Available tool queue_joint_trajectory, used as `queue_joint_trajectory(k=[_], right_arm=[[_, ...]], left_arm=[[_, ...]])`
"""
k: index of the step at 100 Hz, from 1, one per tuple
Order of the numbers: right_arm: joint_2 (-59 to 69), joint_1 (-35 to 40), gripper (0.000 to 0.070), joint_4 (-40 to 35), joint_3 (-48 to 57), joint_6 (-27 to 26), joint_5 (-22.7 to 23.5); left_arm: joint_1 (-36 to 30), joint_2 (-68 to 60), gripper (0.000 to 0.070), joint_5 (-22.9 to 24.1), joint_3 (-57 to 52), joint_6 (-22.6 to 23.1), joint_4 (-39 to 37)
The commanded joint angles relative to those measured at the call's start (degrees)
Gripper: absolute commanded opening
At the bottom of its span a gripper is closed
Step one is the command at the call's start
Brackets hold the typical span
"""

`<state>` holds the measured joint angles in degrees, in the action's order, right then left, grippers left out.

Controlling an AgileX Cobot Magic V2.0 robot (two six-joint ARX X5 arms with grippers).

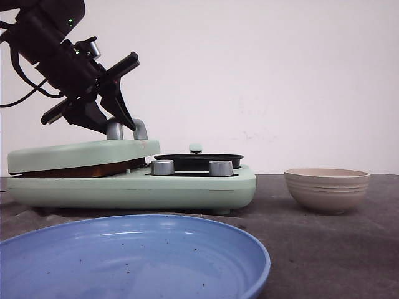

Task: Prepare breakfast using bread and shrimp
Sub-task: 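Grasp the grill lid handle with the left gripper and swing it down, then release the closed lid and raise the left gripper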

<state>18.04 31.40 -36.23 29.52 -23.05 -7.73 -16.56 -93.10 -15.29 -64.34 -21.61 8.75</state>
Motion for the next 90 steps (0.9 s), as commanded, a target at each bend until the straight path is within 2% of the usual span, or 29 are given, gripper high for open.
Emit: queue_joint_trajectory(k=[1, 6, 17, 23, 39, 64, 90], right_arm=[[0.2, 0.3, 0.0415, 0.3, 0.6, -0.8, -0.3], [0.2, 0.3, 0.0415, 0.3, 0.6, -0.8, -0.3], [0.2, 0.3, 0.0415, 0.3, 0.6, -0.8, -0.2], [0.2, 0.3, 0.0415, 0.3, 0.6, -0.8, -0.3], [0.2, 0.3, 0.0415, 0.2, 0.6, -0.8, -0.3], [0.2, 0.3, 0.0415, 0.2, 0.6, -0.8, -0.3], [0.2, 0.3, 0.0415, 0.2, 0.6, -0.8, -0.2]], left_arm=[[0.4, -2.6, 0.0032, 1.7, 0.8, -2.9, 3.1], [0.5, -2.6, 0.0095, 1.7, 0.7, -2.9, 3.0], [0.5, -2.6, 0.0375, 1.5, 0.6, -2.9, 3.0], [0.6, -2.6, 0.0445, 1.2, 0.2, -2.9, 3.3], [0.7, -2.2, 0.0446, -1.2, -1.8, -2.6, 3.7], [0.9, 2.6, 0.0445, -1.0, -4.5, 0.0, 3.7], [1.4, 10.9, 0.0445, 3.6, -4.5, 5.4, 5.4]])
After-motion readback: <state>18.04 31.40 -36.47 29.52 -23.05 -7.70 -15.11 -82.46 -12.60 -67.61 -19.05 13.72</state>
